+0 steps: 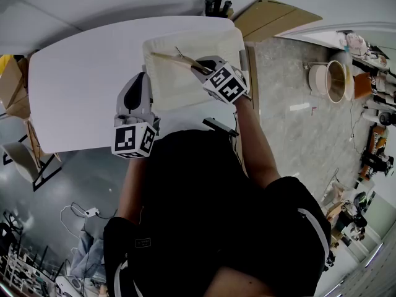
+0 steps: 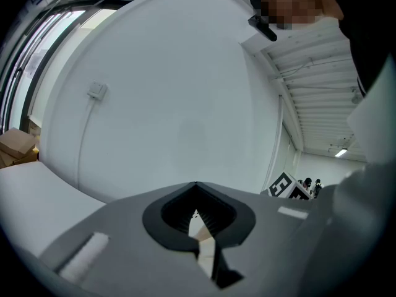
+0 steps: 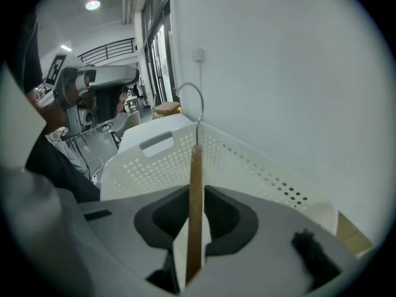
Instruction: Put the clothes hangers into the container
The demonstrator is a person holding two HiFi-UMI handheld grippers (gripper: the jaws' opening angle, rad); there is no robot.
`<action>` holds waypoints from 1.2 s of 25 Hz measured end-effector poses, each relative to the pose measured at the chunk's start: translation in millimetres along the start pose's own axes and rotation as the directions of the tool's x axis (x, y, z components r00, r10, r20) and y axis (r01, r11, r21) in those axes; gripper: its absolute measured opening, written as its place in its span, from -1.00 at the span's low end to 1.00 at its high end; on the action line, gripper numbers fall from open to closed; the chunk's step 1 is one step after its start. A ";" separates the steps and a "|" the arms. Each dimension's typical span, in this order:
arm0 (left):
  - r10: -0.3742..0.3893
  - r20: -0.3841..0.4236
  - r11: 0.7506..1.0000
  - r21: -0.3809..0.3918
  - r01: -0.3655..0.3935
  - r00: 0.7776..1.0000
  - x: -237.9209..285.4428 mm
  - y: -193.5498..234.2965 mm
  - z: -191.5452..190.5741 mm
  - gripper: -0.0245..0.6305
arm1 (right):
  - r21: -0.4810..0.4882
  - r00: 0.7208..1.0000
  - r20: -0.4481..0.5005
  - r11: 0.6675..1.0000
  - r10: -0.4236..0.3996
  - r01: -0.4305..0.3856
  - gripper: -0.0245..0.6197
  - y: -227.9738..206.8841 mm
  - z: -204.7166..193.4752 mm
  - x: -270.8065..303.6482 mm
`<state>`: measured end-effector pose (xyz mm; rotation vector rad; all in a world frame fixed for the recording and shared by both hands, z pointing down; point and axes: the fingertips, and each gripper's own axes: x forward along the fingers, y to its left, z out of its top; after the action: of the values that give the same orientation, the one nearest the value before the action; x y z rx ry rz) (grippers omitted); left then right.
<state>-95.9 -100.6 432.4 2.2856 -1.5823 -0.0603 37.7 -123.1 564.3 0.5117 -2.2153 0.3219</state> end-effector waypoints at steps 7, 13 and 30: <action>-0.004 -0.001 1.000 -0.001 0.004 1.000 -0.5 -1.0 -4.3 -0.92 | -0.002 1.000 0.000 1.000 -0.001 0.001 -0.72 0.9 -2.4 -0.3; -0.004 -0.003 1.000 -0.001 0.004 1.000 -1.4 -0.7 -3.3 -0.92 | -0.005 1.000 0.002 1.000 -0.007 0.007 -0.72 -0.1 -1.7 -1.2; 0.005 -0.002 1.000 -0.001 -0.005 1.000 0.1 0.5 -2.5 -0.92 | -0.018 0.998 -0.016 0.998 -0.062 0.062 -0.70 -20.7 -5.5 -1.3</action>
<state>-95.7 -100.2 435.0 2.2800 -1.5871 -0.0570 51.7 -138.9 568.0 0.5651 -2.1799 0.2727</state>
